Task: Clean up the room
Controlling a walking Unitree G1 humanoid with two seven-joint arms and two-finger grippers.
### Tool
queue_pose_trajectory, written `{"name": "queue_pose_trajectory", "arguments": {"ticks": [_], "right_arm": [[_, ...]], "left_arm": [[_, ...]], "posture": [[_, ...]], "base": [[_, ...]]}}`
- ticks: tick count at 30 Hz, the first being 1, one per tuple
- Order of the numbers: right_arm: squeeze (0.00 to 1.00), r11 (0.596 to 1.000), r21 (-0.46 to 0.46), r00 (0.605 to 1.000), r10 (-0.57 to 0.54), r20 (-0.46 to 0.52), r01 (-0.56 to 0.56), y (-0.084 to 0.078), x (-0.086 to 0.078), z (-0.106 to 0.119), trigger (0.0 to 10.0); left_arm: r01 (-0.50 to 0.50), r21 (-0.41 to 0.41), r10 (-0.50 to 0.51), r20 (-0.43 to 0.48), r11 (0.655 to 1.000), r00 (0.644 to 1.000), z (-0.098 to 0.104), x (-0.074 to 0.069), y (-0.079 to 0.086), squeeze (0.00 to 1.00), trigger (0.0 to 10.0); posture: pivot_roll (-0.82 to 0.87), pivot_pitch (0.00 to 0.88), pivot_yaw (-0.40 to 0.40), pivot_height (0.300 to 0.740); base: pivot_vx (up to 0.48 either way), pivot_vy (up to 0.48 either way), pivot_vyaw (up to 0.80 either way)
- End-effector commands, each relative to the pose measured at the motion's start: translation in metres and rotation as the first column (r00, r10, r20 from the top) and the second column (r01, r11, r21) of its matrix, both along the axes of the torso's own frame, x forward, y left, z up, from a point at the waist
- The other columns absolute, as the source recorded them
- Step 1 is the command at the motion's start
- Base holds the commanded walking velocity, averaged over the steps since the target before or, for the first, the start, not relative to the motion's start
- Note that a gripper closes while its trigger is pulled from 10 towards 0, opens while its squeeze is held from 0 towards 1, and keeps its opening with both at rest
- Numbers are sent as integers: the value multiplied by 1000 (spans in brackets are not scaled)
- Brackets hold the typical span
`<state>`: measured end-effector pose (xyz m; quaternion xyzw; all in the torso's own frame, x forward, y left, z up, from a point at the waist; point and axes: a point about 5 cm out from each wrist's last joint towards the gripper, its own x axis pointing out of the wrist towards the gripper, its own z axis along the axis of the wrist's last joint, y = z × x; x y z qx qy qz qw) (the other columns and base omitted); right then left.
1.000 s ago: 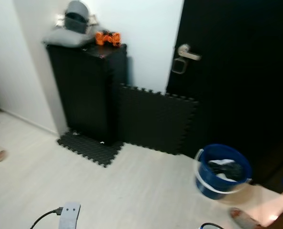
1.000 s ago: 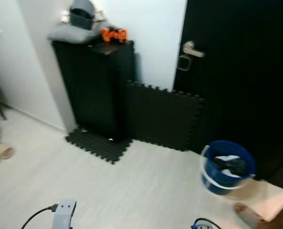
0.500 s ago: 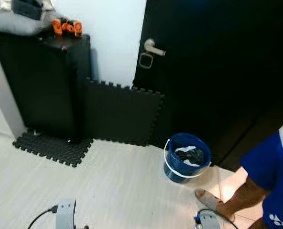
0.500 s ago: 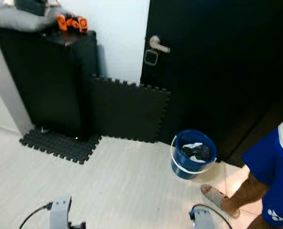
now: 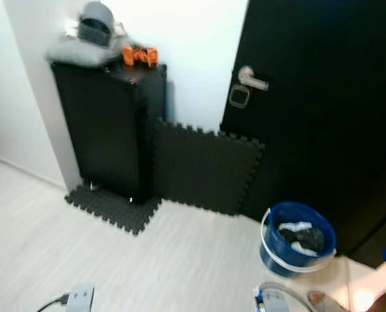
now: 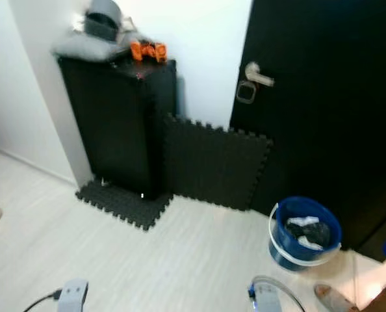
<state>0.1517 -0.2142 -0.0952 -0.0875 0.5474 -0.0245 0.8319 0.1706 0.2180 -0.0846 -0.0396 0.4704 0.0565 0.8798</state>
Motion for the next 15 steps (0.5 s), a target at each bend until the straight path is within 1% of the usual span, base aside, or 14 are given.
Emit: {"name": "queue_pose_trajectory", "arguments": {"ticks": [1,7,15], "right_arm": [[0,999,-38,1000,-3,-11,3,-12,-4,1,10000],[0,999,-41,1000,-5,-10,5,-15,-5,1,10000],[0,999,-38,1000,-15,2,15,-17,-2,3,10000]], "left_arm": [[23,-15,-23,6,1000,1000,0,4,-8,0,10000],[23,-22,-23,2,999,1000,0,3,-10,0,10000],[38,-32,-38,3,999,999,0,5,-13,0,10000]], "posture": [[74,17,-62,740],[71,15,-63,740],[65,13,-58,740]], "base": [[480,0,-769],[480,0,-769],[480,0,-769]]}}
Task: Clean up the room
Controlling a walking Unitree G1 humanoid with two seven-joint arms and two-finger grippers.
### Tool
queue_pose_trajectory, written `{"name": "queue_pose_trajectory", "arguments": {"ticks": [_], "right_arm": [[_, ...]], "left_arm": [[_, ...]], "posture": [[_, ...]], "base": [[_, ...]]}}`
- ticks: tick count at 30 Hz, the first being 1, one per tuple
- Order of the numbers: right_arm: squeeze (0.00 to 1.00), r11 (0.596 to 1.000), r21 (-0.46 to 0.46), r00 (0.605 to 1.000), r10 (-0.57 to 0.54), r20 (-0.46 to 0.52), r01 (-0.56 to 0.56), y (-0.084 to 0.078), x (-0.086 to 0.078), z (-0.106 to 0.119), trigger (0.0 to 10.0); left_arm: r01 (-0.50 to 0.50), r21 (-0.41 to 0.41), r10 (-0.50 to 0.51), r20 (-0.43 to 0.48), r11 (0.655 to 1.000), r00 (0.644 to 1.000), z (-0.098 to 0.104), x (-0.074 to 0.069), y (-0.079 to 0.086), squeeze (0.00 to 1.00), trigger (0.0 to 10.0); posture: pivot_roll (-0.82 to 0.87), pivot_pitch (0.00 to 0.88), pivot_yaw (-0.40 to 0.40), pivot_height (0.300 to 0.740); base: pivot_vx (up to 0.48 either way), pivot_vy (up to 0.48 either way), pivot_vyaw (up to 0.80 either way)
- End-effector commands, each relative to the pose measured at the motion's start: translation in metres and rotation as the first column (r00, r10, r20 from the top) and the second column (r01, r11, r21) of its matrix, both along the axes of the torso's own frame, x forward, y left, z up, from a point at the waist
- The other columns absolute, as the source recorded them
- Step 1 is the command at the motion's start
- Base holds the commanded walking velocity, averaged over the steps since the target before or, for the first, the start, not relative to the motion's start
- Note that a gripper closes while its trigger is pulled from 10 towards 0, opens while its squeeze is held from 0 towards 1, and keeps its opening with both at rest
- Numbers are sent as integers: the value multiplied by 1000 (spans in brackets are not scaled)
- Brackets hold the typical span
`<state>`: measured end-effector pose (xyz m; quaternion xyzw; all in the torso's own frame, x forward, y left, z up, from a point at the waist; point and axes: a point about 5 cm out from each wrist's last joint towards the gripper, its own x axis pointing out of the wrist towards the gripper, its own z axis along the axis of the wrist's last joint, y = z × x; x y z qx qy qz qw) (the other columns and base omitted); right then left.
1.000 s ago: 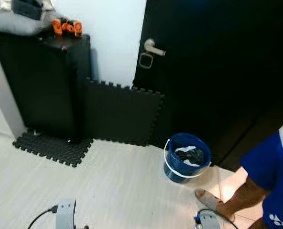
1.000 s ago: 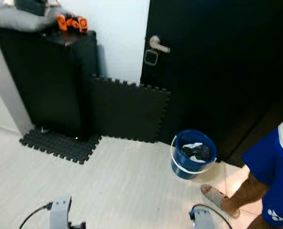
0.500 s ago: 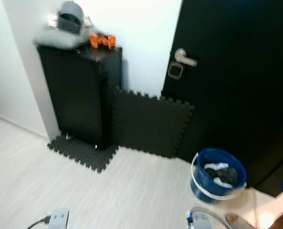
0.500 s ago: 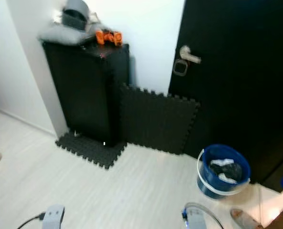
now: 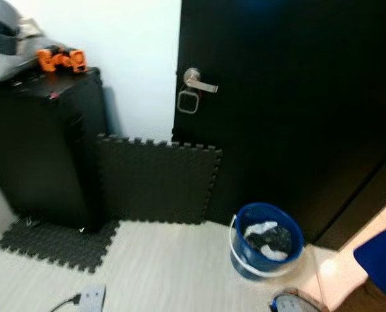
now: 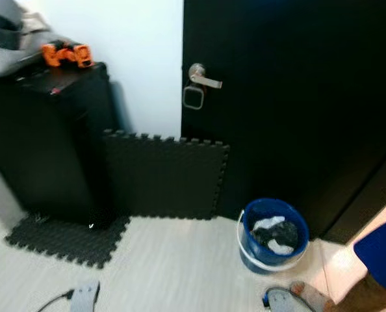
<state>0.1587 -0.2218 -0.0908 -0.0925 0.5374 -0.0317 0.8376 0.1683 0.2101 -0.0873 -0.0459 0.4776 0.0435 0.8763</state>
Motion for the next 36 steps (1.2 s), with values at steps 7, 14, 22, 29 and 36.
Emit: {"name": "queue_pose_trajectory", "arguments": {"ticks": [7,14,22,29,36], "right_arm": [[0,1000,-16,1000,-24,-11,23,-9,-8,-1,10000],[0,999,-14,1000,-31,-5,31,-9,-7,-1,10000],[0,999,-27,999,-32,-14,32,-11,-7,0,10000],[0,999,-32,999,-33,-1,33,-13,-3,2,10000],[0,999,-35,995,-33,93,36,-13,24,14,10000]], "left_arm": [[25,-6,-25,17,1000,1000,3,8,-5,0,10000],[32,-5,-32,13,999,999,2,7,-4,0,10000],[46,-9,-46,6,999,999,1,5,-6,0,10000],[56,-5,-56,8,998,998,2,6,-6,0,10000],[150,14,-150,-10,989,989,1,7,-11,0,10000]], "posture": [[63,14,-53,740],[59,20,-51,740],[59,16,-50,740],[60,13,-50,740],[60,13,-51,740]], "base": [[480,0,-329],[480,0,0],[480,0,-474],[429,0,-763],[141,0,-763]]}}
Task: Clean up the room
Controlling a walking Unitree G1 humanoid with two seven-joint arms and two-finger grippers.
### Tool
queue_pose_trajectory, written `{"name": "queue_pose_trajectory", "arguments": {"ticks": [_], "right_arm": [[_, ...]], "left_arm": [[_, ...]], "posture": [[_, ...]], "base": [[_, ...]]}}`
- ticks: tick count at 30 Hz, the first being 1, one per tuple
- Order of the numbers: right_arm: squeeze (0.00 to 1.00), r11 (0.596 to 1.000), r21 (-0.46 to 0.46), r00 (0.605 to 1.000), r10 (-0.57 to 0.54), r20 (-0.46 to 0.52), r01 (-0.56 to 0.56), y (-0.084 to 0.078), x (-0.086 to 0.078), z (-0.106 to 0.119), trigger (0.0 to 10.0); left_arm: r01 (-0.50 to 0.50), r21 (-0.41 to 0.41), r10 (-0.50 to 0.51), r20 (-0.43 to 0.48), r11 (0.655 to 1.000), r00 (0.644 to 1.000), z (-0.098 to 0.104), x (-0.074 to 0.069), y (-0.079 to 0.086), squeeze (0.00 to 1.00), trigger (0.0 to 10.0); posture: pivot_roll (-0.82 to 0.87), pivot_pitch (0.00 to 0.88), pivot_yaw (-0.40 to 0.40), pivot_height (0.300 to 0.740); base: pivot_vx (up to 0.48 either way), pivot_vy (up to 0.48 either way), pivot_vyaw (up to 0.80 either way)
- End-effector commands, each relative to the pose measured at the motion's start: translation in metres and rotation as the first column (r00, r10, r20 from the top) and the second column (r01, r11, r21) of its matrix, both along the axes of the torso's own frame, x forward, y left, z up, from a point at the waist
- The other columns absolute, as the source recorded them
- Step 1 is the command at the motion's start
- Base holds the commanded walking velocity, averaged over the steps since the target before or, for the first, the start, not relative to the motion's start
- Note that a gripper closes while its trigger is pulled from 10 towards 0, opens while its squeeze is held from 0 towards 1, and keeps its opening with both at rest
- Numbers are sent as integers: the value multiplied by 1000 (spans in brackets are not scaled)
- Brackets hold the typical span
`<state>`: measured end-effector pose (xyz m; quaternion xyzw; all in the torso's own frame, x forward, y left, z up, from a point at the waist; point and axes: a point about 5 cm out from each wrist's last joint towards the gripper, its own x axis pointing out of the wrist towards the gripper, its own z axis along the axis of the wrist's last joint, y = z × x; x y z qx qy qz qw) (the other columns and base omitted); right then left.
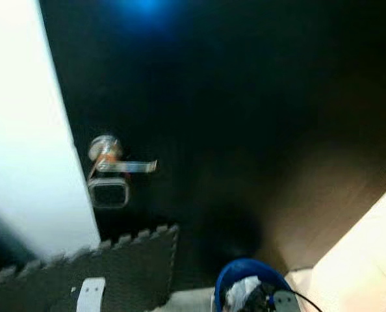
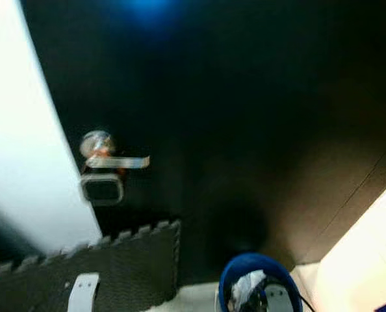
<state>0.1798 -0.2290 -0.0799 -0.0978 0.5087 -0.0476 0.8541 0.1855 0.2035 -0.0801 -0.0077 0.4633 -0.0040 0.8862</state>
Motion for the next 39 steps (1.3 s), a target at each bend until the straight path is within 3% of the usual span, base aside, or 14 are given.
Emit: {"name": "queue_pose_trajectory", "arguments": {"ticks": [1,2,4,5,8,10,14,18,25,30,39], "right_arm": [[0,1000,-16,998,-3,57,4,-5,15,9,10000],[0,1000,-16,998,-3,57,4,-5,15,9,10000],[0,1000,-18,992,21,121,-19,-2,38,21,10000],[0,1000,-18,992,21,121,-19,-2,38,21,10000],[0,999,-4,978,47,201,-47,5,66,38,10000],[0,999,0,976,52,213,-54,7,70,41,10000],[0,986,-6,961,167,221,-170,27,86,48,10000],[0,971,-45,949,237,208,-233,37,91,50,10000],[0,954,-117,944,293,151,-277,38,91,50,10000],[0,946,-147,948,305,92,-290,35,86,46,10000],[0,934,-132,943,331,-25,-331,34,68,32,10000]], "left_arm": [[43,-13,-43,-48,999,998,-6,-11,-7,0,10000],[43,-13,-43,-48,999,998,-6,-11,-7,0,10000],[29,-21,-29,-39,999,999,-6,-10,-8,0,10000],[29,-21,-29,-39,999,999,-6,-10,-8,0,10000],[-10,-41,9,-29,999,1000,-6,-8,-10,0,10000],[-1,-41,-1,-31,999,1000,-6,-8,-11,0,10000],[12,-58,-14,-34,998,999,-7,-10,-14,0,10000],[12,-59,-14,-47,998,999,-8,-14,-13,0,10000],[49,-61,-54,-73,997,996,-12,-24,-11,0,10000],[46,-59,-51,-88,997,995,-14,-28,-10,0,10000],[19,-56,-24,-85,998,996,-14,-29,-9,0,10000]], "posture": [[57,17,-52,740],[57,17,-52,740],[52,23,-50,740],[52,23,-50,740],[57,30,-56,740],[57,30,-56,740],[62,38,-55,740],[64,42,-55,740],[83,56,-53,740],[84,61,-49,740],[85,67,-45,740]], "base": [[262,-398,0],[262,-398,0],[262,-398,0],[262,-398,0],[0,0,0],[0,0,0],[0,0,0],[0,0,0],[0,-131,0],[0,-456,0],[0,0,0]]}}
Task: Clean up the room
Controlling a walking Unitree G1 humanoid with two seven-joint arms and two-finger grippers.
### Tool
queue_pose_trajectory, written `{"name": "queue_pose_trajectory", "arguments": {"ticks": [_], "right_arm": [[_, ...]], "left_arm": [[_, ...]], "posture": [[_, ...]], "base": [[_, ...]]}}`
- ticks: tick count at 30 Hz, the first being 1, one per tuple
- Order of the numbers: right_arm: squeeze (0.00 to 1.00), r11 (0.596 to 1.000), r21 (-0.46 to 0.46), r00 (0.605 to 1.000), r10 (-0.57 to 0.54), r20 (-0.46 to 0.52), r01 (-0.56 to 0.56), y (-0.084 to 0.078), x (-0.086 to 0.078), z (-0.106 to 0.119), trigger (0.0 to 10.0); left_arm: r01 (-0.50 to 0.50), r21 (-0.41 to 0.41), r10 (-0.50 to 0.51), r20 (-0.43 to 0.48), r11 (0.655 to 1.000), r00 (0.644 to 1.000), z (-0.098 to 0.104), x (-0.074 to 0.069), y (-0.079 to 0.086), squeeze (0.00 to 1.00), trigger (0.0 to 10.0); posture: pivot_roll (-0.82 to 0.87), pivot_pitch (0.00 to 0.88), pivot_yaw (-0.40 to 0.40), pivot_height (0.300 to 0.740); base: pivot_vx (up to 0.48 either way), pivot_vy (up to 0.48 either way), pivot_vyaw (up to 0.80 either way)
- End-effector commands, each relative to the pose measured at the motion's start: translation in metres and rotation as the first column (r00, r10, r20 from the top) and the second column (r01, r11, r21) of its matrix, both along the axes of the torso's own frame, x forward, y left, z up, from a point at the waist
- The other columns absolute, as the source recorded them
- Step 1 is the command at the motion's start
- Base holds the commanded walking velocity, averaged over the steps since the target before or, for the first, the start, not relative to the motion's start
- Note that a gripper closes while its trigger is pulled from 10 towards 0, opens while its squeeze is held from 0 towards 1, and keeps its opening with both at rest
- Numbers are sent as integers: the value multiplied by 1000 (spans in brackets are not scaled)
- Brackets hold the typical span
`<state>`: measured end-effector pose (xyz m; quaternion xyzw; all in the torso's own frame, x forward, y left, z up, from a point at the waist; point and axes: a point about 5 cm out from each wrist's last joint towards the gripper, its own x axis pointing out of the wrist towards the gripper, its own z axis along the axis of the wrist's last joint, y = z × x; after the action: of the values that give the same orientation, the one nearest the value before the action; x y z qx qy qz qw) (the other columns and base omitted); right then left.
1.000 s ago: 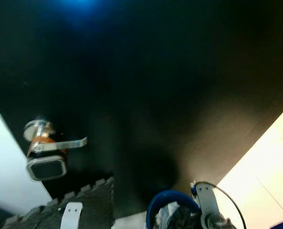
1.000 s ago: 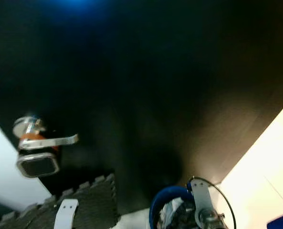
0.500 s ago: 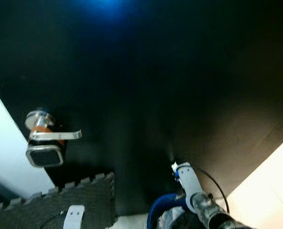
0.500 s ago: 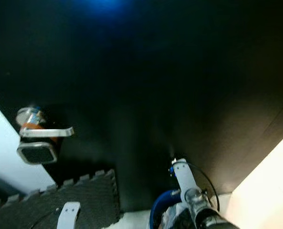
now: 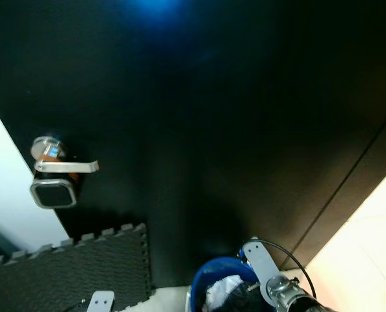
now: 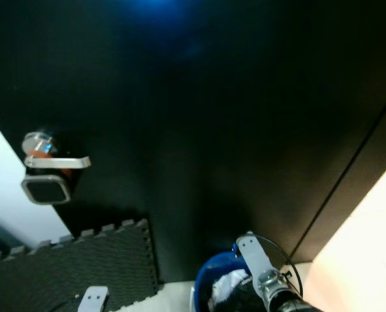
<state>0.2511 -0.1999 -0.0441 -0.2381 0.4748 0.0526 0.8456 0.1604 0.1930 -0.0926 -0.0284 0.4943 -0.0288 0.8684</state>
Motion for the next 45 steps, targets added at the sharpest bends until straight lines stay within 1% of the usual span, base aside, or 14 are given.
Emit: {"name": "queue_pose_trajectory", "arguments": {"ticks": [1,8,11,13,14,15,26,36,37,40,41,43,44,45], "right_arm": [[0,1000,5,999,22,-36,-22,5,-5,-5,10000],[0,997,47,996,71,-53,-69,19,-7,-8,10000],[0,997,42,997,63,-43,-61,19,-6,-7,10000],[51,999,30,999,34,-20,-33,16,-4,-6,10000],[949,1000,9,1000,5,9,-5,12,-2,-3,10000],[1000,1000,-12,999,-18,36,18,7,0,-1,10000],[1000,997,-25,996,-69,50,71,-4,-1,0,10000],[1000,996,69,998,-53,42,50,9,-2,-3,10000],[1000,994,100,998,43,35,-47,21,0,-3,10000],[976,992,95,996,73,41,-77,25,2,-2,10000],[396,994,97,998,45,52,-50,23,4,-1,10000],[396,994,100,998,25,58,-31,22,5,0,10000],[0,996,92,998,-10,70,3,18,5,1,10000],[0,996,85,996,-33,78,26,15,6,2,10000]], "left_arm": [[-1,4,1,-14,1000,1000,-1,-3,2,0,10000],[1,4,-1,-19,1000,1000,-1,-4,3,0,10000],[2,3,-1,-21,1000,1000,-1,-4,3,0,10000],[1,1,-1,-24,1000,1000,-2,-5,3,0,10000],[1,-2,-1,-26,1000,1000,-2,-6,3,0,10000],[0,-4,0,-27,1000,1000,-3,-8,3,0,10000],[-2,-13,1,-30,1000,1000,-3,-9,2,0,10000],[6,-11,-6,-27,1000,1000,-3,-7,0,0,10000],[9,-9,-9,-29,1000,1000,-3,-7,1,0,10000],[11,-7,-11,-32,1000,999,-3,-8,1,0,10000],[10,-6,-10,-33,1000,999,-3,-9,1,0,10000],[10,-6,-10,-34,1000,999,-3,-9,1,0,10000],[4,-6,-5,-33,1000,999,-3,-9,1,0,10000],[1,-6,-1,-32,1000,999,-3,-9,1,0,10000]], "posture": [[85,68,-44,740],[92,73,-46,740],[97,76,-46,740],[103,78,-48,740],[103,78,-48,740],[109,81,-49,740],[107,79,-53,740],[105,72,-56,740],[104,71,-56,740],[103,67,-56,740],[103,67,-56,740],[103,67,-56,740],[103,67,-56,740],[103,67,-56,740]], "base": [[0,0,0],[0,0,0],[0,0,0],[0,0,0],[0,0,0],[0,0,0],[0,0,0],[0,0,0],[0,0,0],[0,0,0],[0,0,0],[0,0,0],[0,0,0],[0,0,0]]}}
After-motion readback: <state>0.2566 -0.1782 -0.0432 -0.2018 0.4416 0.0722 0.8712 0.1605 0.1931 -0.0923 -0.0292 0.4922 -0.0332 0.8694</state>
